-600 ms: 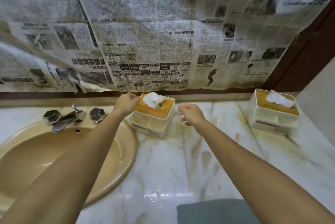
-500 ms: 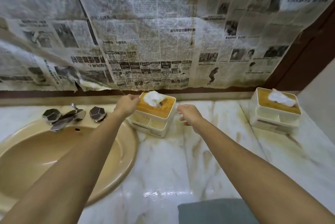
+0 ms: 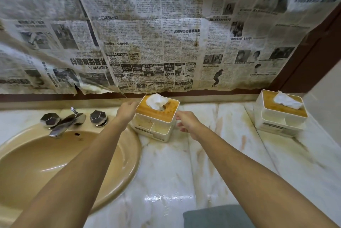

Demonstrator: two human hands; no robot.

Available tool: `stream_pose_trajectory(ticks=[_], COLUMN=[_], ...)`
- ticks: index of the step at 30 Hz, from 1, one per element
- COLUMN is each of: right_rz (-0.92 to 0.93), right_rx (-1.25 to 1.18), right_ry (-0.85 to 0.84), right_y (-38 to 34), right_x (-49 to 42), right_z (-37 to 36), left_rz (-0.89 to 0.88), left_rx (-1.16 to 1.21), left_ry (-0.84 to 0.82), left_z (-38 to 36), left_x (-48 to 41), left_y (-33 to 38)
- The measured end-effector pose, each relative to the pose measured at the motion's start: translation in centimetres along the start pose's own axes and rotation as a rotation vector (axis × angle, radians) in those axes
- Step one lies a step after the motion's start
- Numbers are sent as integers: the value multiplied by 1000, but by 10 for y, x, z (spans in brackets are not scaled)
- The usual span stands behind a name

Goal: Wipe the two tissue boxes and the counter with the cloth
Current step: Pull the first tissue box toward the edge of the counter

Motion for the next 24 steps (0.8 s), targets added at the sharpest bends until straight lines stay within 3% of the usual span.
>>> stream_pose_trajectory(ticks=[10, 24], right_rz=[-28, 18], right_rx=[-22, -73], right_ry=[-5, -38], right_y=[5, 14], right_x=[-6, -1], right_z=[7, 25], left_rz=[169, 238], left_rx=[193, 250], left_ry=[6, 2], left_z=[5, -11], left_x=[5, 38], left_y=[-19, -31])
Point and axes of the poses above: each hand's wrist, its own x-axis away from the middle knuckle, its own z-axis out of the back of the hand, y = z × x, the point moved 8 cm from there along -x, towards the middle knuckle, and after that the axes turned 13 degrees about x, right-handed, at the moved point
